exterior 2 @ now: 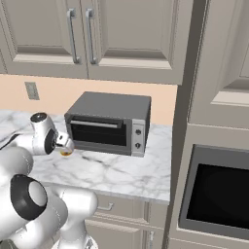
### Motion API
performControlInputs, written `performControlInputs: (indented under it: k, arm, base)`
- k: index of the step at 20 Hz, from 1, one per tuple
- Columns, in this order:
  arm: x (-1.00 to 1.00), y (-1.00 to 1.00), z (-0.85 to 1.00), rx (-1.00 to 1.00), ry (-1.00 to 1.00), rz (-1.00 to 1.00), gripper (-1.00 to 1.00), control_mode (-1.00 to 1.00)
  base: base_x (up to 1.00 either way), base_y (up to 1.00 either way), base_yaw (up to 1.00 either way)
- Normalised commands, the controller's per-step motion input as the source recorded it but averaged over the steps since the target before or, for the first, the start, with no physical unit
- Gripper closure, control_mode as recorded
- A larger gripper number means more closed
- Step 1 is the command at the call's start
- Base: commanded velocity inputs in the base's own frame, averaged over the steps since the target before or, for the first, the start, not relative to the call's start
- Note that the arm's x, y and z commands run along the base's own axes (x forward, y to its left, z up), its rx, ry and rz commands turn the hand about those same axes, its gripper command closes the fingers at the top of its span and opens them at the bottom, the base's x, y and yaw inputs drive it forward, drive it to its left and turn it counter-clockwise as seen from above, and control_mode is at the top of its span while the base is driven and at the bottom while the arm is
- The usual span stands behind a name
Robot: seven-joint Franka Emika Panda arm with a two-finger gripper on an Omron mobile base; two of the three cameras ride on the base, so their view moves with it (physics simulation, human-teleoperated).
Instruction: Place the orange in the correct fridge rack based on whether it is a fruit or vegetable. Finally, close the fridge door.
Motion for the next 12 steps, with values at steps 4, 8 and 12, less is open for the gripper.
performControlInputs:
  k: [4,8,12]
  arm:
    - [0.26,0.0,-0.1,0.0,0.0,-0.03,-1.0,-1.0]
    - [0.29,0.0,-0.08,0.0,0.0,-0.03,-1.0,-1.0]
    - [0.28,0.0,-0.14,0.0,0.0,-0.03,-1.0,-1.0]
  base:
    - [0.0,0.0,0.0]
    - [0.0,0.0,0.0]
    - [0.0,0.0,0.0]
